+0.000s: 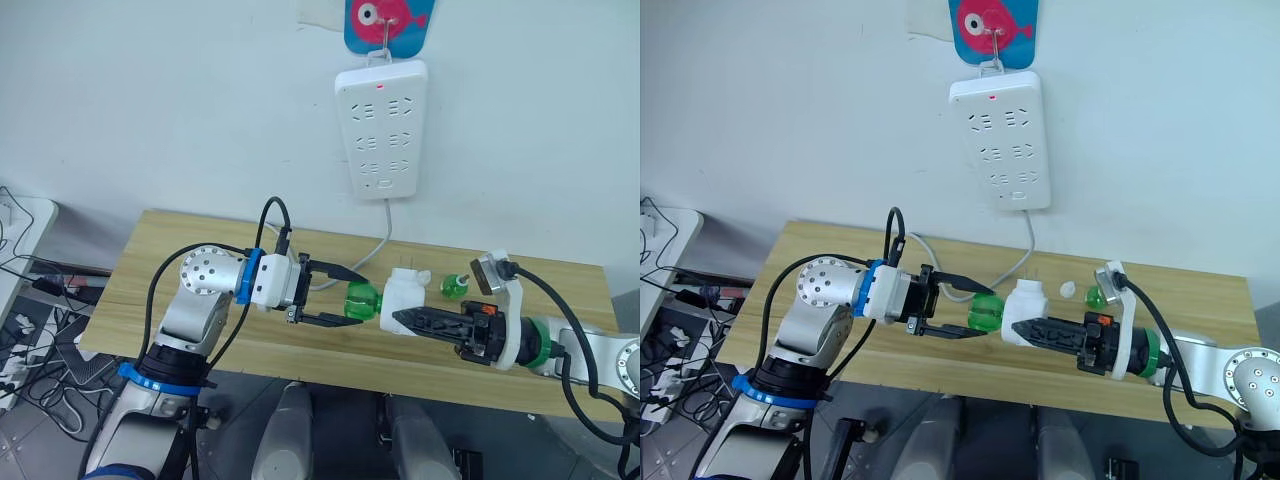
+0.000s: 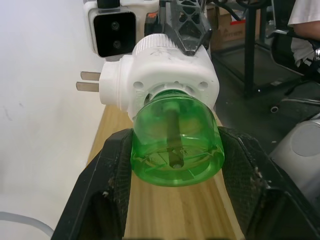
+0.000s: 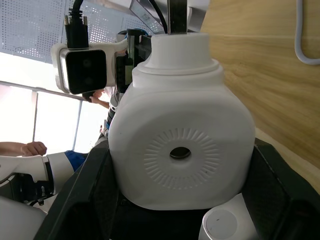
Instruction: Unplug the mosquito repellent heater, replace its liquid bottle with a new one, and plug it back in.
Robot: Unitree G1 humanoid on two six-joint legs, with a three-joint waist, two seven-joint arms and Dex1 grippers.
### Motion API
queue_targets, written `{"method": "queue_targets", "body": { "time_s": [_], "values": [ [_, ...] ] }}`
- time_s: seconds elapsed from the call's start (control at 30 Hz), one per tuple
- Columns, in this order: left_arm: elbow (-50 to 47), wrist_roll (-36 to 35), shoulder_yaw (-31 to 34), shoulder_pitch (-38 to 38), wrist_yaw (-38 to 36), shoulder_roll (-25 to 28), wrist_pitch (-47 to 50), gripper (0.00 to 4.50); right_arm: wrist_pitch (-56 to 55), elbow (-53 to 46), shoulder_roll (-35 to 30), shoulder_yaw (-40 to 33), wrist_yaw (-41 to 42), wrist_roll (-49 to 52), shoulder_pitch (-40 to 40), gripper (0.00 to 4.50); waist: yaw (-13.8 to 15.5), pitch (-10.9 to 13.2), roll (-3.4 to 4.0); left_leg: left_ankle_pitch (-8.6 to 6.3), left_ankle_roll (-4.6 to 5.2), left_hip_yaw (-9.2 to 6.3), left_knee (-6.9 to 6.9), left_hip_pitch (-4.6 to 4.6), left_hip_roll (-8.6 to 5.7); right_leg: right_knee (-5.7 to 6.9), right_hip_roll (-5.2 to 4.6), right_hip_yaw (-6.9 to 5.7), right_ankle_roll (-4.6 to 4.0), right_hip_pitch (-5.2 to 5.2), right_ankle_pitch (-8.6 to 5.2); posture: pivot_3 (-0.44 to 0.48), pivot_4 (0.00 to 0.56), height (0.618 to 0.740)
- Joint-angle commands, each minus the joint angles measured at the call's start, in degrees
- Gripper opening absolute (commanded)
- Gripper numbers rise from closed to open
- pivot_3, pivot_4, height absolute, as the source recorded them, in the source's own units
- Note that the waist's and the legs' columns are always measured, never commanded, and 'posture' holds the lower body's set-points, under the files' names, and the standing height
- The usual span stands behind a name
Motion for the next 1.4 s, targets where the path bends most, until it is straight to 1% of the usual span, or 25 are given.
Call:
{"method": "queue_targets", "body": {
  "time_s": [0.03,0.07,0.27,0.47,0.6,0.73,1.0,1.2,1.37,1.4],
  "values": [
    [-3.0,-0.8,-3.8,0.3,0.8,-4.6,-3.4,2.23,0.9,-4.4,0.7,2.4,0.8,4.0,-1.2,2.95,0.0,0.0,0.00,0.00,0.00,0.00,0.00,0.00,0.01,0.00,0.00,0.00,0.00,0.00,0.00,0.250,0.339,0.740],
    [-2.6,-0.8,-3.7,0.8,0.9,-5.1,-4.1,2.23,0.8,-4.5,0.1,2.1,0.3,4.4,-1.4,2.95,0.0,0.0,0.00,0.00,0.00,-0.01,0.00,0.00,0.01,0.01,0.00,-0.01,0.00,-0.01,0.00,0.233,0.340,0.740],
    [0.7,-1.0,-3.9,3.6,-0.5,-9.1,-11.5,2.23,0.0,-6.0,-3.2,0.8,-0.6,4.7,-0.9,2.95,-0.1,0.0,0.00,0.00,0.00,0.00,0.01,-0.01,0.00,0.01,-0.01,0.00,0.00,0.00,0.00,0.219,0.341,0.740],
    [2.2,0.4,-4.9,4.5,2.1,-12.4,-13.8,2.23,-2.6,-8.6,-5.4,0.0,-2.4,4.7,0.2,2.95,-0.1,0.0,0.00,0.00,0.00,0.00,0.03,-0.01,0.00,0.01,-0.01,0.00,0.00,0.01,0.00,0.194,0.338,0.740],
    [1.1,0.1,-5.6,5.8,2.1,-12.5,-13.9,2.23,-4.0,-11.3,-7.9,-0.3,-2.4,4.7,2.5,2.95,-0.1,0.0,0.00,0.00,0.00,-0.01,0.02,-0.01,0.00,0.01,-0.01,-0.01,0.00,0.00,0.00,0.195,0.331,0.740],
    [0.2,-0.1,-5.7,6.5,1.9,-12.5,-13.5,2.23,-5.4,-11.6,-9.0,-0.4,-1.5,4.7,3.3,2.95,-0.2,0.0,0.00,0.00,0.00,0.00,0.05,0.00,0.00,0.01,-0.01,0.00,0.00,0.01,0.01,0.195,0.329,0.740],
    [-0.5,-1.1,-5.5,6.9,0.9,-12.2,-12.5,2.23,-4.2,-11.8,-13.4,-1.1,4.8,4.7,3.9,2.95,-0.1,0.0,0.00,0.00,0.00,0.00,0.06,0.00,-0.01,0.01,-0.01,-0.01,0.00,0.02,0.01,0.196,0.318,0.740],
    [0.7,-1.3,-5.7,6.6,1.5,-13.8,-13.4,2.23,-5.1,-12.0,-16.4,-2.1,6.2,4.7,5.2,2.95,-0.1,0.0,0.00,0.00,0.00,0.00,0.07,0.00,0.00,0.01,-0.01,-0.01,-0.01,0.02,0.01,0.187,0.314,0.740],
    [1.4,-0.9,-5.9,6.2,1.4,-14.5,-13.7,2.23,-6.4,-12.6,-16.9,-2.4,6.5,4.7,6.5,2.95,-0.1,0.0,-0.01,0.00,0.00,0.00,0.08,0.00,-0.01,0.01,-0.01,-0.01,-0.01,0.03,0.01,0.184,0.316,0.740],
    [1.5,-0.9,-5.9,6.2,1.3,-14.6,-13.7,2.23,-6.5,-12.7,-17.0,-2.3,6.6,4.7,6.5,3.67,-0.1,0.0,0.01,0.00,0.00,0.00,0.09,0.00,0.00,0.01,-0.01,-0.01,0.00,0.03,0.01,0.184,0.316,0.740]
  ]
}}
